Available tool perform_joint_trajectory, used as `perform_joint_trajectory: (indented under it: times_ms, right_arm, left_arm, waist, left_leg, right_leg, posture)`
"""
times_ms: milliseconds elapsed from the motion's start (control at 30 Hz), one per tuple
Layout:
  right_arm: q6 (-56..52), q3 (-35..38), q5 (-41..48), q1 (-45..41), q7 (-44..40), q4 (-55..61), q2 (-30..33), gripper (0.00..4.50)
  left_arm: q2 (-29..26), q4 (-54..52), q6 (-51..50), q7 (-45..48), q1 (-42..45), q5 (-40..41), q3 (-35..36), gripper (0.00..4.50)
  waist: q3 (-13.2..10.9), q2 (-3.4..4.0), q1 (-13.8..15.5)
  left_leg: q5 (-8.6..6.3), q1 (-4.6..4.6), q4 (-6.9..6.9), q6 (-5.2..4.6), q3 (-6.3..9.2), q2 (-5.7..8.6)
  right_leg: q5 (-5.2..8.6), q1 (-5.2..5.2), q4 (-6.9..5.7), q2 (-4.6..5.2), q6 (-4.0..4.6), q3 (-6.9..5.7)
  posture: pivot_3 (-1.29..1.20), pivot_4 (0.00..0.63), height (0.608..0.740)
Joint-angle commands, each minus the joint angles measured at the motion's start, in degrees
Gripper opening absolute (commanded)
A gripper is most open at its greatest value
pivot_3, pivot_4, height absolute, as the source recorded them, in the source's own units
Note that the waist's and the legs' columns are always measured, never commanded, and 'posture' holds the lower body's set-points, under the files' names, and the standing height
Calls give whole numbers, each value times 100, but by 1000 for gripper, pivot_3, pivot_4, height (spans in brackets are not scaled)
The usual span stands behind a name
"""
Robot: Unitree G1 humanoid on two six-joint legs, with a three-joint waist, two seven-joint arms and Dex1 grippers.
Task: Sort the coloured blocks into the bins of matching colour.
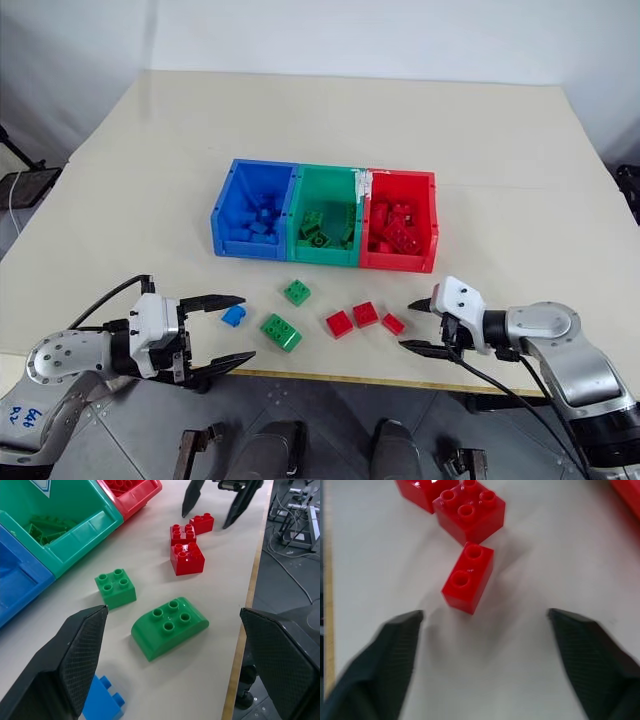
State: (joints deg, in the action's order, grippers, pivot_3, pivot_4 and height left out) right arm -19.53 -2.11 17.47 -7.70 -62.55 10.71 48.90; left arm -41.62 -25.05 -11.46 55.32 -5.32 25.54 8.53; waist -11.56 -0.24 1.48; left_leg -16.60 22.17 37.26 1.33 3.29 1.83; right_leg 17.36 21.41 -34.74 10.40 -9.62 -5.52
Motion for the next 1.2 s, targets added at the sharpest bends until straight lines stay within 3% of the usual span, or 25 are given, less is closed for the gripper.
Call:
perform_joint_trajectory:
  times_ms: [33,300,567,733,1200]
  right_arm:
    - [82,-118,-212,160,279,47,-183,2541]
    - [88,-89,-211,281,447,46,-387,23]
    - [19,136,-8,34,366,-126,-372,23]
    - [301,15,52,-242,-123,-259,-271,1539]
    - [-223,-628,-255,-532,281,67,-792,1539]
  left_arm:
    - [17,-231,3,-33,1,144,76,4500]
    - [47,-158,3,-29,110,148,50,4500]
    - [43,-53,45,29,199,134,50,4500]
    - [21,-41,46,136,259,147,-1,4500]
    - [58,-168,-12,156,296,154,-102,4500]
  waist:
    - [0,-1,-1]
    - [8,-14,-17]
    - [8,-14,-12]
    - [8,-13,-13]
    - [8,-13,-15]
  left_leg:
    - [0,-1,0,0,0,0]
    - [-1,-10,2,3,-11,-10]
    - [-2,-11,4,2,-15,-9]
    - [-2,-11,3,2,-16,-9]
    - [-4,-9,1,1,-17,-9]
  right_leg:
    - [0,0,0,0,0,0]
    - [-3,-1,-1,-11,5,15]
    - [-3,0,-2,-11,5,21]
    - [-4,3,-3,-11,5,22]
    - [-4,6,-3,-11,5,23]
  posture:
    - [0,150,740]
    - [0,150,740]
    - [0,150,740]
    - [0,150,740]
    - [0,150,740]
